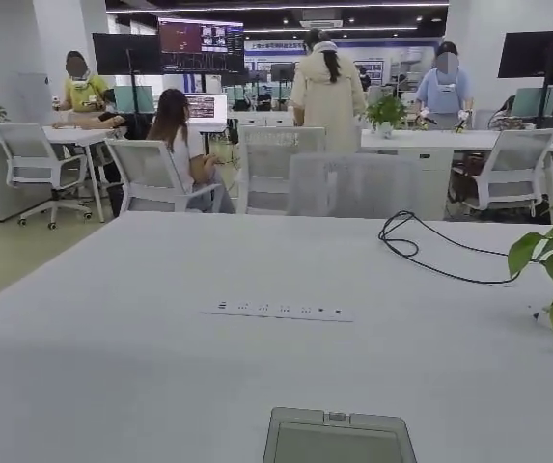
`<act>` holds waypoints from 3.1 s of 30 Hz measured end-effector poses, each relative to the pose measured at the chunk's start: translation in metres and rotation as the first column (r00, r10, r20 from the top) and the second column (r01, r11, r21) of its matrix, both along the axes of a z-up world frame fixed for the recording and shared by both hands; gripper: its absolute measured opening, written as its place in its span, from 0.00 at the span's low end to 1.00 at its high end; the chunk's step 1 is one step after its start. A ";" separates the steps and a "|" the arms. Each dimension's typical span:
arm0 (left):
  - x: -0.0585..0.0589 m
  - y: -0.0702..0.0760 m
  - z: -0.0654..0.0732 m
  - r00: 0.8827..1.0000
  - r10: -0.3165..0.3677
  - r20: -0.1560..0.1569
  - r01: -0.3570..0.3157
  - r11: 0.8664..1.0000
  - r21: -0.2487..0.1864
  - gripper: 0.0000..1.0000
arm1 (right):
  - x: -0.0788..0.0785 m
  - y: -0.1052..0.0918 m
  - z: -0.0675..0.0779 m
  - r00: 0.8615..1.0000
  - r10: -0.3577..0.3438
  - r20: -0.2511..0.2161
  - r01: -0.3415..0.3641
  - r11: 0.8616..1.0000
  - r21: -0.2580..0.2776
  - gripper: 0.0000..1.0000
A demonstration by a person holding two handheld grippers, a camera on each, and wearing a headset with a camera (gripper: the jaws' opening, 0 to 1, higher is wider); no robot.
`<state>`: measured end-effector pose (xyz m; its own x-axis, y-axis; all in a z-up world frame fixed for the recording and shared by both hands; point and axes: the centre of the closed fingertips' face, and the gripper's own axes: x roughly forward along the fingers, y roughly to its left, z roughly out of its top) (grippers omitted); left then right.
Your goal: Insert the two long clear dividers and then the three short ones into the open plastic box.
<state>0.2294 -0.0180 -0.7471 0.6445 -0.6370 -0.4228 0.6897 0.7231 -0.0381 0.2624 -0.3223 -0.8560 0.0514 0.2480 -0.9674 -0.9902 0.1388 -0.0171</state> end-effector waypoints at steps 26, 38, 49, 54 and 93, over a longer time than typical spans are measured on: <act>0.006 0.000 -0.003 0.997 0.037 -0.063 -0.040 0.997 -0.058 0.58 | 0.024 0.118 0.071 0.961 -0.044 0.272 -0.036 0.959 0.281 0.32; 0.001 -0.013 0.003 0.990 0.037 -0.136 -0.064 0.977 -0.205 0.46 | 0.007 0.193 0.096 0.943 0.040 0.329 -0.171 0.909 0.380 0.32; 0.002 -0.020 0.016 0.985 0.038 -0.171 -0.094 0.937 -0.335 0.35 | -0.006 0.234 0.109 0.932 0.092 0.350 -0.246 0.870 0.428 0.32; 0.001 -0.024 0.022 0.979 0.028 -0.201 -0.108 0.911 -0.398 0.26 | -0.012 0.249 0.118 0.922 0.108 0.372 -0.280 0.848 0.449 0.32; 0.002 -0.019 0.014 0.920 0.063 -0.386 -0.231 0.883 -0.407 0.00 | -0.019 0.270 0.128 0.917 0.123 0.379 -0.308 0.822 0.478 0.37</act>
<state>0.2317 -0.0372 -0.7327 0.6072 -0.7185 -0.3393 0.4553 0.6646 -0.5925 0.2430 -0.0520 -0.7278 0.2155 0.7476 -0.6283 -0.9466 0.0018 -0.3225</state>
